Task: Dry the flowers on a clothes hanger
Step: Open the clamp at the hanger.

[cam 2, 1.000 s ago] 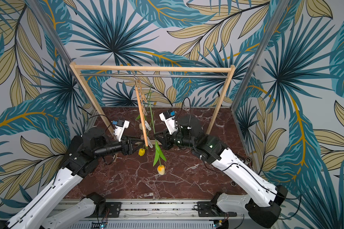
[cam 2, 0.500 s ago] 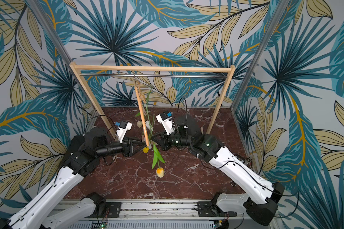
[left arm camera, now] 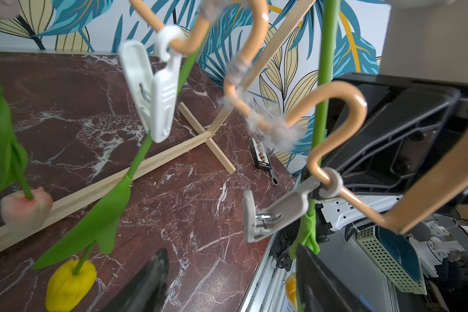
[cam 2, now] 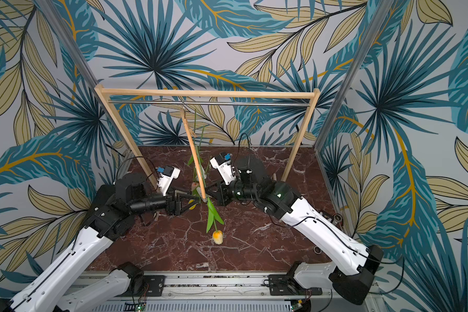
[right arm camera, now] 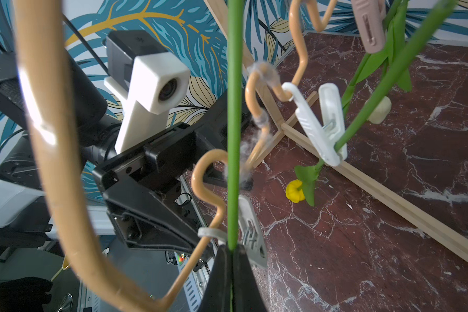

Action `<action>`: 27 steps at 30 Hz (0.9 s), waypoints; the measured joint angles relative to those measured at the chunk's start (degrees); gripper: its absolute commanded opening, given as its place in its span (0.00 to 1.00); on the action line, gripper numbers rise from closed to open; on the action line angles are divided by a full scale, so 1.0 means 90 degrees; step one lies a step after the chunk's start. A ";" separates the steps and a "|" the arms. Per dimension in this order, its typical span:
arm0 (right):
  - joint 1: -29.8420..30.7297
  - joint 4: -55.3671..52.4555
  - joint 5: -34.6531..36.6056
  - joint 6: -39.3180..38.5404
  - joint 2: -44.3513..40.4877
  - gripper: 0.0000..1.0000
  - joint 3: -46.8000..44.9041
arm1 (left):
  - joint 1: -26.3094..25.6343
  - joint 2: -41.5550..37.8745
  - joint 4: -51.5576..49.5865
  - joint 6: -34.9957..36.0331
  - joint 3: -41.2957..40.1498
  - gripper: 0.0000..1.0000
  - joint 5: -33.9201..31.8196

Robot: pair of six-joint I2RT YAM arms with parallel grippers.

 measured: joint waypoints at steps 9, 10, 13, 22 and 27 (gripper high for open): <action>0.0000 -0.0085 -0.0002 0.0002 0.0002 0.01 0.0029 | -0.0155 0.0452 0.0362 -0.0056 0.0160 0.69 0.0058; 0.0000 -0.0085 -0.0005 0.0000 0.0002 0.01 0.0034 | -0.0165 0.0471 0.0379 -0.0053 0.0160 0.69 0.0053; 0.0000 -0.0087 -0.0005 0.0000 0.0002 0.01 0.0046 | -0.0175 0.0539 0.0425 -0.0051 0.0160 0.69 0.0032; 0.0000 -0.0233 0.0085 -0.0117 0.0012 0.00 0.0134 | -0.0270 0.0580 0.0534 -0.0056 0.0194 0.69 0.0002; 0.0000 -0.0376 0.0158 -0.0231 0.0012 0.00 0.0282 | -0.0364 0.0580 0.0561 -0.0087 0.0304 0.65 -0.0087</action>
